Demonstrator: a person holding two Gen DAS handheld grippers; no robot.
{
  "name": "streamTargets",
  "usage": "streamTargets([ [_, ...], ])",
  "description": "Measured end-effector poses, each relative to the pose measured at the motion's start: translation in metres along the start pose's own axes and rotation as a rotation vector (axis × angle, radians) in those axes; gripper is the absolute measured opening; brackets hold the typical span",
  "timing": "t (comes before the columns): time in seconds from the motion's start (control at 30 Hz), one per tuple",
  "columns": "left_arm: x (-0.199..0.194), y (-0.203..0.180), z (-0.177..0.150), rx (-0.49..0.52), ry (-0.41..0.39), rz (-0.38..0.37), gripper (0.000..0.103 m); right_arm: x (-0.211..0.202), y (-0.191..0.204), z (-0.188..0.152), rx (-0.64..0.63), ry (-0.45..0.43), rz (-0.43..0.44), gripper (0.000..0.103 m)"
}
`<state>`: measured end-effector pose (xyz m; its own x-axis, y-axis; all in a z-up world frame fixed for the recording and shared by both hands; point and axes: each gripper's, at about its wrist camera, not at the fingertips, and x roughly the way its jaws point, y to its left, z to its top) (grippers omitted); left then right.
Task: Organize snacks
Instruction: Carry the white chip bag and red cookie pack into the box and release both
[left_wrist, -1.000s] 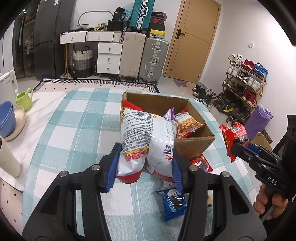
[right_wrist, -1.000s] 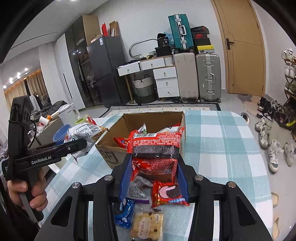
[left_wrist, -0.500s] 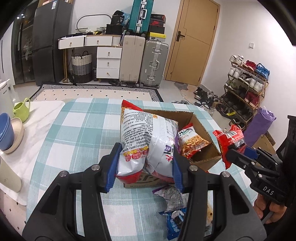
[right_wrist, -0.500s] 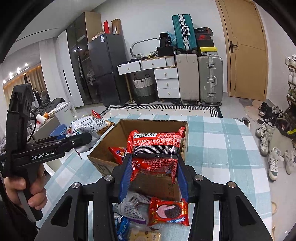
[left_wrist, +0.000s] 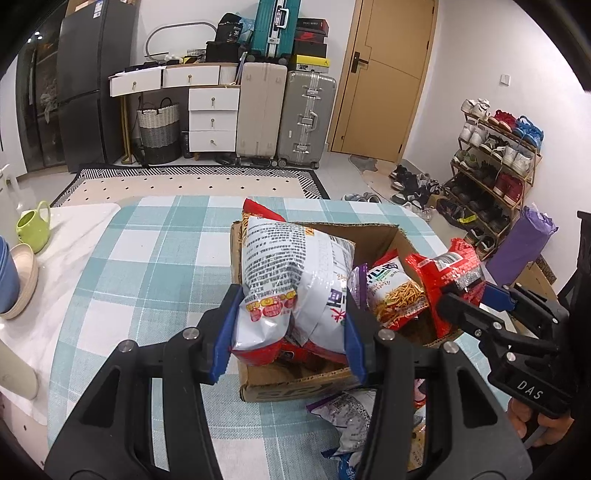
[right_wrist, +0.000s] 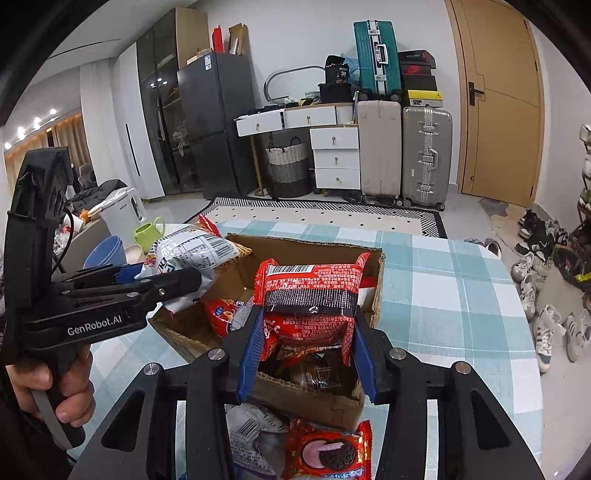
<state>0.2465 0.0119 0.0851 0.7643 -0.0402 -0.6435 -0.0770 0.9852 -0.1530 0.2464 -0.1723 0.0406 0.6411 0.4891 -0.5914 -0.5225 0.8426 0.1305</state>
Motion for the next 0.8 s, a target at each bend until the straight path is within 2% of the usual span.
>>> streamTargets([
  [0.27,0.026,-0.006,0.001,0.007,0.026,-0.013,0.047,0.028,0.000,0.002,-0.023,0.042,-0.007,0.045],
  [0.4,0.037,-0.008,-0.001,0.024,0.032,0.004,0.047,0.037,0.000,0.000,-0.035,0.057,-0.019,0.045],
  [0.8,0.057,-0.013,-0.009,0.043,0.057,0.025,0.047,0.049,0.005,-0.004,-0.093,0.074,-0.079,0.045],
])
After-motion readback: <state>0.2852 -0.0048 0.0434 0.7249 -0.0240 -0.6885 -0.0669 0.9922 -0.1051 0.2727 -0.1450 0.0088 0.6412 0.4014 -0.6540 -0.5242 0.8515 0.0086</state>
